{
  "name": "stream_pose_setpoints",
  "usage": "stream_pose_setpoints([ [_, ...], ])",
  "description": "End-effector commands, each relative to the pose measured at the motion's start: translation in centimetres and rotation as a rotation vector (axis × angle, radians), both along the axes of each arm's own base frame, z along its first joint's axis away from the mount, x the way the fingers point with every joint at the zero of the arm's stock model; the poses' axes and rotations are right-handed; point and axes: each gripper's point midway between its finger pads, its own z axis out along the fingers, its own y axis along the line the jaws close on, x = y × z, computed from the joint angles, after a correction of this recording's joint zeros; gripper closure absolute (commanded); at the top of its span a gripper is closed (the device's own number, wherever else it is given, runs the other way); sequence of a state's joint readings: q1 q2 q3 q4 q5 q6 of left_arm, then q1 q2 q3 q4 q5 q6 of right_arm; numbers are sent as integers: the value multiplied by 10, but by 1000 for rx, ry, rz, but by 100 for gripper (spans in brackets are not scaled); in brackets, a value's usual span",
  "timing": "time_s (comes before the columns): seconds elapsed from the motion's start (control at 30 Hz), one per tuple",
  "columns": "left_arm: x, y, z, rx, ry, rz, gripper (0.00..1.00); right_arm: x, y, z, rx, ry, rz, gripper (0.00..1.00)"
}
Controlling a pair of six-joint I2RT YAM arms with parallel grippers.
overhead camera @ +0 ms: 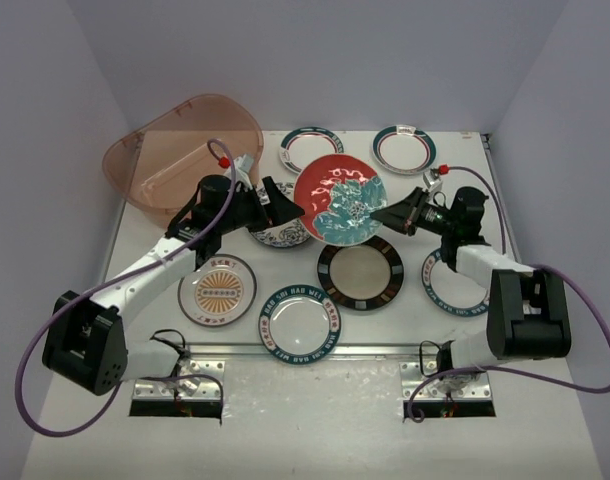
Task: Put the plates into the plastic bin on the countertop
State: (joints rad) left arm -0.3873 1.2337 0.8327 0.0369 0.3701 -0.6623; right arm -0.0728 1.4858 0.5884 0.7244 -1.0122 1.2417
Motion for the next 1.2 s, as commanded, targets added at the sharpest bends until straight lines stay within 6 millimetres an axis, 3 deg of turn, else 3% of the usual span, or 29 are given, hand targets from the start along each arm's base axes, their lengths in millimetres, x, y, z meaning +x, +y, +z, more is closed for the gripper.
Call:
stream_pose_setpoints([
  [0.0, 17, -23, 47, -92, -122, -76, 15, -15, 21, 43, -56, -185, 105, 100],
  [0.13, 18, -30, 55, -130, -149, -105, 27, -25, 43, 50, -82, -206, 161, 100],
  [0.27, 16, -33, 64, -147, -166, -129, 100, -27, 44, 56, -73, -221, 160, 100],
  [0.4, 20, -28, 72, -142, -182, -94, 100, -26, 44, 56, -74, -221, 154, 97],
  [0.43, 21, -25, 77, -146, -192, -78, 100, -26, 44, 55, -75, -215, 150, 75],
  [0.5, 24, -18, 92, -168, -206, -54, 100, -23, 43, 52, -97, -202, 135, 14],
  [0.53, 26, -13, 103, -187, -216, -43, 100, -21, 42, 50, -113, -193, 127, 2],
  [0.57, 29, -8, 110, -207, -221, -33, 100, -21, 41, 47, -125, -182, 128, 1],
  [0.67, 54, 46, 167, -259, -303, 109, 100, -10, 30, 28, -222, -119, 50, 1],
  [0.77, 70, 89, 194, -266, -311, 245, 100, -10, 18, 16, -310, -92, 0, 1],
  [0.8, 78, 115, 210, -266, -338, 323, 100, -10, 14, 15, -327, -92, -21, 1],
  [0.83, 84, 130, 206, -254, -299, 388, 100, -11, 10, 13, -334, -91, -31, 1],
  [0.9, 103, 176, 200, -213, -255, 581, 100, -13, 7, 15, -354, -104, -42, 1],
  [0.93, 118, 208, 188, -174, -198, 699, 100, -17, 5, 15, -369, -105, -48, 1],
  [0.97, 126, 227, 182, -153, -178, 773, 100, -20, 3, 12, -384, -95, -54, 1],
  [1.07, 161, 270, 156, -123, -121, 871, 100, -29, -1, 15, -409, -119, -72, 1],
  [1.17, 189, 286, 136, -89, -75, 887, 100, -35, -6, 15, -436, -135, -94, 1],
])
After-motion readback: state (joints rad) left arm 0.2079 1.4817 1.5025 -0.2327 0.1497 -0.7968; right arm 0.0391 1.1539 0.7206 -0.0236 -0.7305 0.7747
